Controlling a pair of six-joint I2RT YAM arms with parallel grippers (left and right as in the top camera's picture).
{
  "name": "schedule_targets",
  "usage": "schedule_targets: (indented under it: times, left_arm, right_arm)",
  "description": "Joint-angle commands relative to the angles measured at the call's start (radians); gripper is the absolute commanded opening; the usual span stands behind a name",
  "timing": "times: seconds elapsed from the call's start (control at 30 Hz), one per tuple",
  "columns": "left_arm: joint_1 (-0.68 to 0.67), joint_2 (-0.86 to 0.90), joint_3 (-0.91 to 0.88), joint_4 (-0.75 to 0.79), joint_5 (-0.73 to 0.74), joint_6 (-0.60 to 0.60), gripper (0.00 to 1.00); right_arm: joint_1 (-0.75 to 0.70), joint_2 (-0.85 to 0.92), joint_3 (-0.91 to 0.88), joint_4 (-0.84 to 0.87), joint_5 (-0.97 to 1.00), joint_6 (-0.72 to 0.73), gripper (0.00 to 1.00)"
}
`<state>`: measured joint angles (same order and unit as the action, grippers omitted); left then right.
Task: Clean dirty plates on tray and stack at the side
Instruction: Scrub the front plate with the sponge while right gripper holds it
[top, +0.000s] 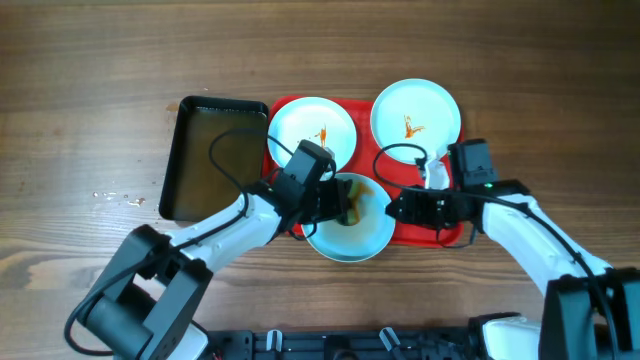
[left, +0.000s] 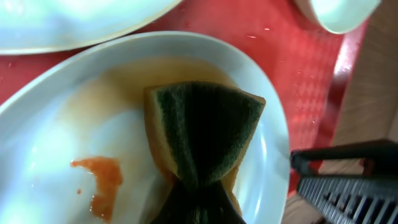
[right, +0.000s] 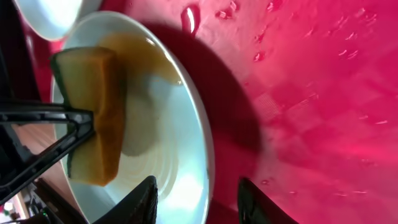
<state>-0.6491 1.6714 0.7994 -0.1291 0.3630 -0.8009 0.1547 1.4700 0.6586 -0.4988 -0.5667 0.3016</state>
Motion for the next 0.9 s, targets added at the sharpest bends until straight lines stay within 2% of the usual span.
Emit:
schedule_targets:
  times: [0.0, 0.2, 0.37, 0.53, 0.8, 0.87]
  left_arm:
    - [-0.001, 0.019, -0.003, 0.009, -0.019, -0.053, 0.04]
    - [0.000, 0.027, -0.003, 0.004, -0.039, -0.076, 0.04]
    - [0.000, 0.027, -0.003, -0.011, -0.043, -0.084, 0.04]
    - [0.020, 0.026, -0.003, -0.063, -0.091, -0.181, 0.04]
    - [0.087, -0.013, -0.003, -0.115, -0.092, -0.167, 0.04]
    - [0.093, -0.048, -0.002, -0.092, -0.069, -0.077, 0.04]
  right_arm:
    - [0.052, 0.051, -0.011, 0.005, 0.128, 0.133, 0.35]
    - [0.056, 0.061, -0.011, 0.004, 0.134, 0.142, 0.06]
    - [0.055, 0.060, -0.010, -0.019, 0.164, 0.143, 0.04]
    - [0.055, 0.050, -0.008, -0.069, 0.257, 0.146, 0.04]
    - [0.055, -0.029, 0.038, -0.120, 0.382, 0.143, 0.04]
    - [0.055, -0.031, 0.038, -0.121, 0.402, 0.142, 0.04]
